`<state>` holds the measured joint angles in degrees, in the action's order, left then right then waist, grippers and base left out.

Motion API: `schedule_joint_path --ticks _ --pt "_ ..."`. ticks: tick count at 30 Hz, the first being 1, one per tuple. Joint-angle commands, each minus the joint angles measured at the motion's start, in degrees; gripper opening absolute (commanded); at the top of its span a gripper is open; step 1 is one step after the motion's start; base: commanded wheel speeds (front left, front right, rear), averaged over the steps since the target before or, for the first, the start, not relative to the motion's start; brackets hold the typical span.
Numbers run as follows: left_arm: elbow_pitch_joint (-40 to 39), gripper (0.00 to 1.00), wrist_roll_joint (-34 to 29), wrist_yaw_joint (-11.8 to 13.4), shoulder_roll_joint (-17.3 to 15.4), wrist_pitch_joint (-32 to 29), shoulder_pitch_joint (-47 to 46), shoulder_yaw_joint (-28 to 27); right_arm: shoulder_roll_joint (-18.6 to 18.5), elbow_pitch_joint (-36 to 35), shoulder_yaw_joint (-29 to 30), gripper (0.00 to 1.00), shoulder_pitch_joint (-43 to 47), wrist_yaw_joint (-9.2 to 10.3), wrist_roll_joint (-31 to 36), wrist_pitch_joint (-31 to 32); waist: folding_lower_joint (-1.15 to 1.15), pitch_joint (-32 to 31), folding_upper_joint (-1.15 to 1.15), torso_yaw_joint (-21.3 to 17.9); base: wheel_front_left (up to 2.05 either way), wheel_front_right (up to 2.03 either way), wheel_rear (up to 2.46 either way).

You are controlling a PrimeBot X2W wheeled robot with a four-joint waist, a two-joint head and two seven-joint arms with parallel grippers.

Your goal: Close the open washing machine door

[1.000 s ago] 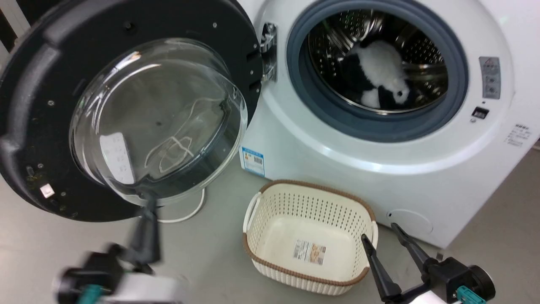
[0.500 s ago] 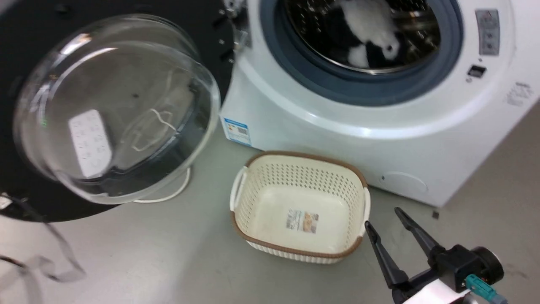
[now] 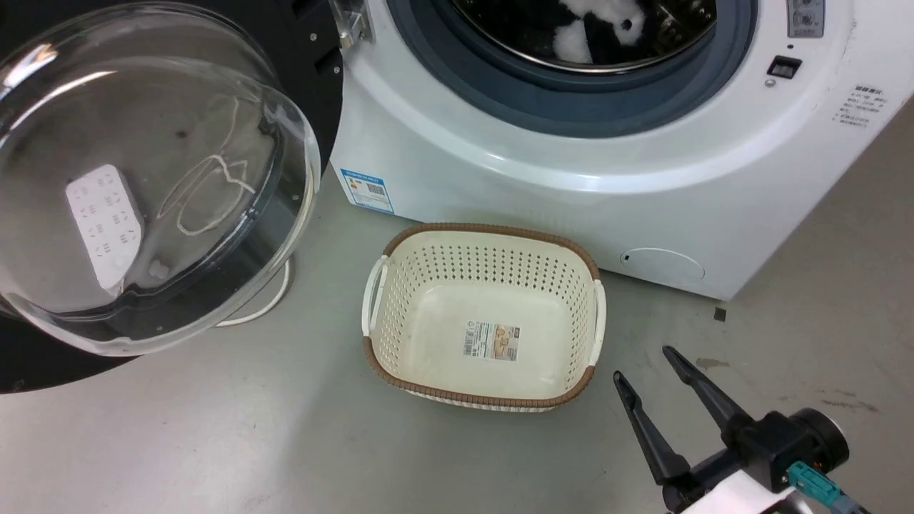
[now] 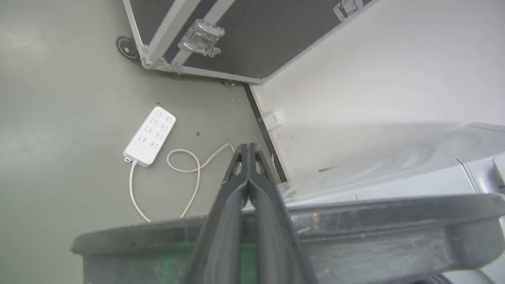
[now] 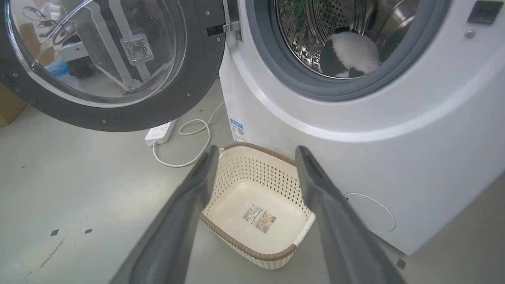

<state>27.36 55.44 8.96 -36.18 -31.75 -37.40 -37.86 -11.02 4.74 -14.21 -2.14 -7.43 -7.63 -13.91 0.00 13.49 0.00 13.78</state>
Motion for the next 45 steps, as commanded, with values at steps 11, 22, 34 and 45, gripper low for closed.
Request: schedule_joint_path --ticks 11,22,34,45 --pt "-6.60 0.00 8.36 -1.91 2.37 -18.79 4.99 1.94 0.03 1.39 -0.25 1.00 -0.97 -0.06 -0.77 -0.74 0.00 -1.24 0.00 -0.78 0.00 0.00 0.00" --pt "-19.71 0.00 16.10 -1.66 10.32 -31.14 16.52 2.03 3.04 3.78 0.92 1.00 -0.05 -0.06 -0.09 -0.99 0.00 -7.96 0.00 -1.18 0.00 0.00 0.00" --pt "-33.44 0.00 20.22 -6.46 29.73 -33.90 33.47 9.34 5.35 3.75 8.05 1.00 2.30 -0.06 2.12 -1.06 0.00 -14.15 0.00 -4.60 0.00 0.00 0.00" --pt "-33.02 0.00 27.70 -12.89 33.28 -15.38 42.30 26.59 4.30 0.62 9.52 1.00 2.61 -0.06 3.11 1.02 0.00 -11.46 0.00 -12.57 0.00 0.00 0.00"
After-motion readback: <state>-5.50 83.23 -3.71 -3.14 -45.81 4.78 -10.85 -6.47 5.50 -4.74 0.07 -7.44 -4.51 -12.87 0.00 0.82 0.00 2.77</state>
